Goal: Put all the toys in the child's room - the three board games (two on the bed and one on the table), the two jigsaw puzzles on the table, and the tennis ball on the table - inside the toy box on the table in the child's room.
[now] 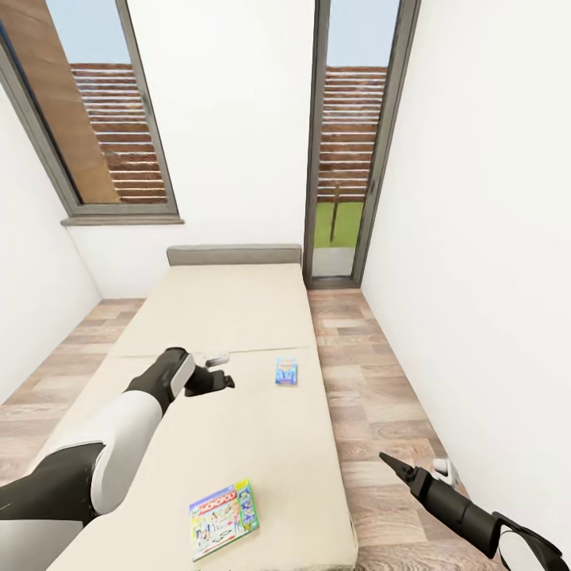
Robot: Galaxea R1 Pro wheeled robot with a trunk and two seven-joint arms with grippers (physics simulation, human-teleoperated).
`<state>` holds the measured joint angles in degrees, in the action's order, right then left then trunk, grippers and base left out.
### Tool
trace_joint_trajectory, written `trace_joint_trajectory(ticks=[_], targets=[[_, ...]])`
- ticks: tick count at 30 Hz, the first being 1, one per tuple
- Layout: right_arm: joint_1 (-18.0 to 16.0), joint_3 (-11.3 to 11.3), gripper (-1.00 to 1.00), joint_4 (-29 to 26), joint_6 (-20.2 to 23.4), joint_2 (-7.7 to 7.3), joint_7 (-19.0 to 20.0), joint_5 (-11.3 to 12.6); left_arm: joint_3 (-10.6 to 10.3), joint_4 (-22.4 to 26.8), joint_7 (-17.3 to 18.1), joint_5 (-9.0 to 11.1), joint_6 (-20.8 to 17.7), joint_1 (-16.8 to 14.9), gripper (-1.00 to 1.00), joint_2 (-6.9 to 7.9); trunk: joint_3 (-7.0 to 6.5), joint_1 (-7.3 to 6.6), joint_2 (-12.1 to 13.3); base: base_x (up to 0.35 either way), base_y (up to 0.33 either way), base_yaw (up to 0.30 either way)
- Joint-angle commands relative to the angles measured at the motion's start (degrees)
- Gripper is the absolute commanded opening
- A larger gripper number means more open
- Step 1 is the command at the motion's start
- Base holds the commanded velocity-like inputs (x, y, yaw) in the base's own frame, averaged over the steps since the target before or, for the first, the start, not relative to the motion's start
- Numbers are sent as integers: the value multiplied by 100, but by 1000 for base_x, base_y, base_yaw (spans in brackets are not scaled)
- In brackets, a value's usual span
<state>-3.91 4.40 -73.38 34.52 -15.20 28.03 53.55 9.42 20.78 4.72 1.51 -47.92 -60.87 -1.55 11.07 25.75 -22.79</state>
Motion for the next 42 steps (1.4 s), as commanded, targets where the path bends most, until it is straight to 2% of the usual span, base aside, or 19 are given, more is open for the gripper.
trace_joint_trajectory(ticks=[1,9,17,42], targets=[[-4,8,100,-2,46,0,1,33,25,-33,-4,12,-6,-4,100,-3,21,3,-12,0,0,0],[-4,8,100,-1,53,0,1,33,23,-462,-11,3,400,-4,100,-3,96,3,-12,0,0,0],[-11,8,100,4,54,0,1,33,15,-666,-14,-2,619,-4,100,-5,171,3,-12,0,0,0],[-13,8,100,34,55,0,-16,33,-7,-733,-15,-11,697,-4,100,13,404,3,-12,0,0,0]])
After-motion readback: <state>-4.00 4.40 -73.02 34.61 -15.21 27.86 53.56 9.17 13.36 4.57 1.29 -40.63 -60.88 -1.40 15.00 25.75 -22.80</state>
